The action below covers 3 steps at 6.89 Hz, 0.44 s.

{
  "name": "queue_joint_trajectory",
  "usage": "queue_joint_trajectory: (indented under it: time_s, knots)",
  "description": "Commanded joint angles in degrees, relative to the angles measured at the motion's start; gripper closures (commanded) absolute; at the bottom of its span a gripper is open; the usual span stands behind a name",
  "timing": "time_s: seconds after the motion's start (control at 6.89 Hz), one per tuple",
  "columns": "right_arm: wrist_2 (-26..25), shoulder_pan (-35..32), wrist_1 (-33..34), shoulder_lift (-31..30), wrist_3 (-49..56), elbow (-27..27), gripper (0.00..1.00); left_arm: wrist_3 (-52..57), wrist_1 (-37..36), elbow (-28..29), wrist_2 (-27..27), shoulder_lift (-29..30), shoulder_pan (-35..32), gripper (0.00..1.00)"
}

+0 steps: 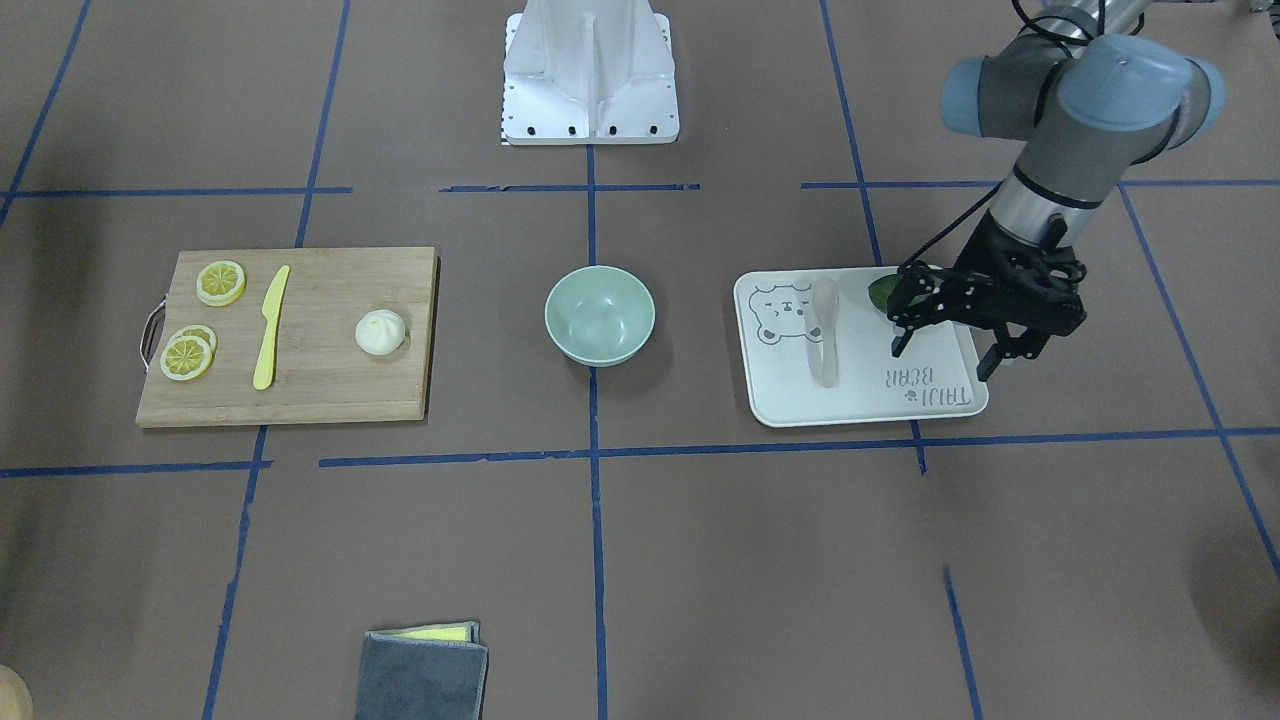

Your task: Put spoon and bun in bowl

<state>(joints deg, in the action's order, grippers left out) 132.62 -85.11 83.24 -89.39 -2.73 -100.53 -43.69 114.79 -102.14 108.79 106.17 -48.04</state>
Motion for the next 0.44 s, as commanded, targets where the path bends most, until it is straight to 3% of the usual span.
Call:
queue_joint_trajectory:
  time_s: [0.0,0.29]
  knots:
    - [0.0,0.0,-0.2,-0.1,0.1,0.2,0.0,-13.1,-1.1,2.5,-7.5,1.4,9.5,0.03]
    - [0.0,0.0,-0.2,-0.1,0.1,0.2,0.0,-13.9,-1.1,3.4,-7.6,1.9,10.9,0.04]
